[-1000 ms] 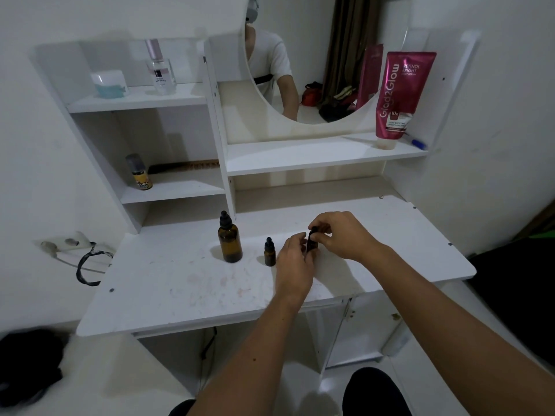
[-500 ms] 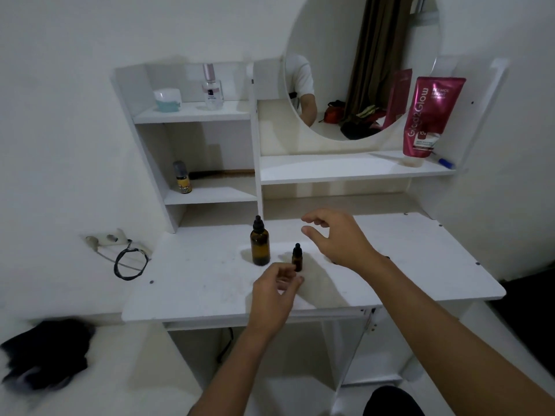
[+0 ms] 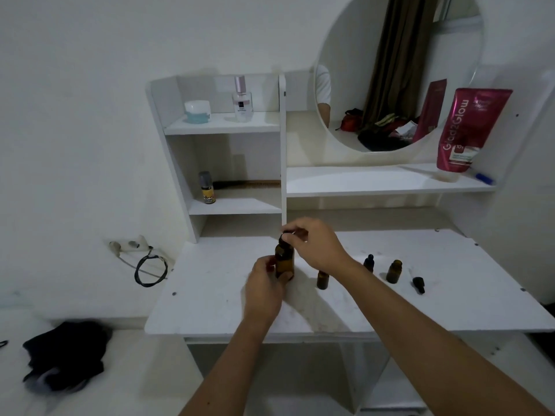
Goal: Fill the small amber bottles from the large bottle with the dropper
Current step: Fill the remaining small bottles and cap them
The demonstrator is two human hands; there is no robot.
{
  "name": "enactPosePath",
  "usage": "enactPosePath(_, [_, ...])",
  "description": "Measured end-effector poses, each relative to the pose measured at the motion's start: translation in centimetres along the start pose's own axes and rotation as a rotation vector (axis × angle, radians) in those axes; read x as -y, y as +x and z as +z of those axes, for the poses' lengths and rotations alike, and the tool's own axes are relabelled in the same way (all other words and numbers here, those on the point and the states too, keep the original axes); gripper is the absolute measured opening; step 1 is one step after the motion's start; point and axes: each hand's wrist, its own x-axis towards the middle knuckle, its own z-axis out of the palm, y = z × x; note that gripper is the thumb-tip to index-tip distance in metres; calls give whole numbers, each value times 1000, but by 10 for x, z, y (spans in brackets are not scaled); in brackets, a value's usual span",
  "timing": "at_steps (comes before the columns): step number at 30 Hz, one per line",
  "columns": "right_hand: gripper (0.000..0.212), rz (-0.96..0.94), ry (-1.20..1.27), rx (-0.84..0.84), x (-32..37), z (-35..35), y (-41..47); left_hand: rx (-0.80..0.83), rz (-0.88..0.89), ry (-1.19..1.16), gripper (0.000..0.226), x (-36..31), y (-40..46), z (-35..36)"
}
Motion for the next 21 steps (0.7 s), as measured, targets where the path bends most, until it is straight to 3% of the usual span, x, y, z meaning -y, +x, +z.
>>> enactPosePath(6, [8,17,0,-106,-4,8,8,-11,43,41,34,1,-1,-1])
enactPosePath(21, [10,-80,-119,-134,0,13,5,13,14,94,37,-4,-5,2])
